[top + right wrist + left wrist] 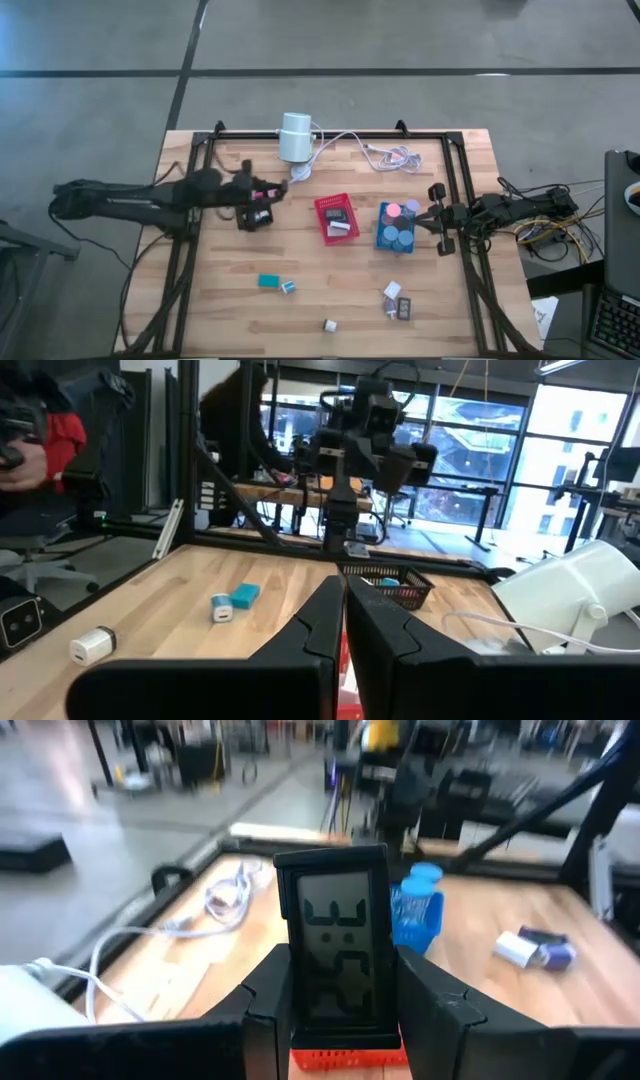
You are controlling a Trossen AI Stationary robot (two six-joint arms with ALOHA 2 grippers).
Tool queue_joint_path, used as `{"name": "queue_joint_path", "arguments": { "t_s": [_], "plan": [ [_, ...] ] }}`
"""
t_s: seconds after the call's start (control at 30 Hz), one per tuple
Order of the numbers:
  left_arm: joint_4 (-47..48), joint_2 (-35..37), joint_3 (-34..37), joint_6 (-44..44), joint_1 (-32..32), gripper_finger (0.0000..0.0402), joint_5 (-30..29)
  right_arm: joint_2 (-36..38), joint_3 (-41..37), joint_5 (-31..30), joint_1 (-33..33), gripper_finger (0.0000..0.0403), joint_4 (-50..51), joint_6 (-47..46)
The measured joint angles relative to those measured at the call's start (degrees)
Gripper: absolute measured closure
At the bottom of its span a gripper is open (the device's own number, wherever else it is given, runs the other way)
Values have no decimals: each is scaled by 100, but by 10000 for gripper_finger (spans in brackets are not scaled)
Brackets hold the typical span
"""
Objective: Pick & Place Office items
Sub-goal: Put the black digital clock into the red bin
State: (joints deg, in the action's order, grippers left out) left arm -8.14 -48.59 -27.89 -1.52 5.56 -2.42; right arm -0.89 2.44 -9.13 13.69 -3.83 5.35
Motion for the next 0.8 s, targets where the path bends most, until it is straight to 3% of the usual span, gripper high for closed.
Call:
{"name": "queue_joint_path", "arguments": {
  "t_s": [0.4,0.8],
  "plan": [
    [1279,-3504,-2676,352,-4,283,7,-2,-18,1,0,390,39,-41],
    [1396,-5461,-3682,562,0,283,390,-2,-60,2,0,390,58,65]
  ]
}}
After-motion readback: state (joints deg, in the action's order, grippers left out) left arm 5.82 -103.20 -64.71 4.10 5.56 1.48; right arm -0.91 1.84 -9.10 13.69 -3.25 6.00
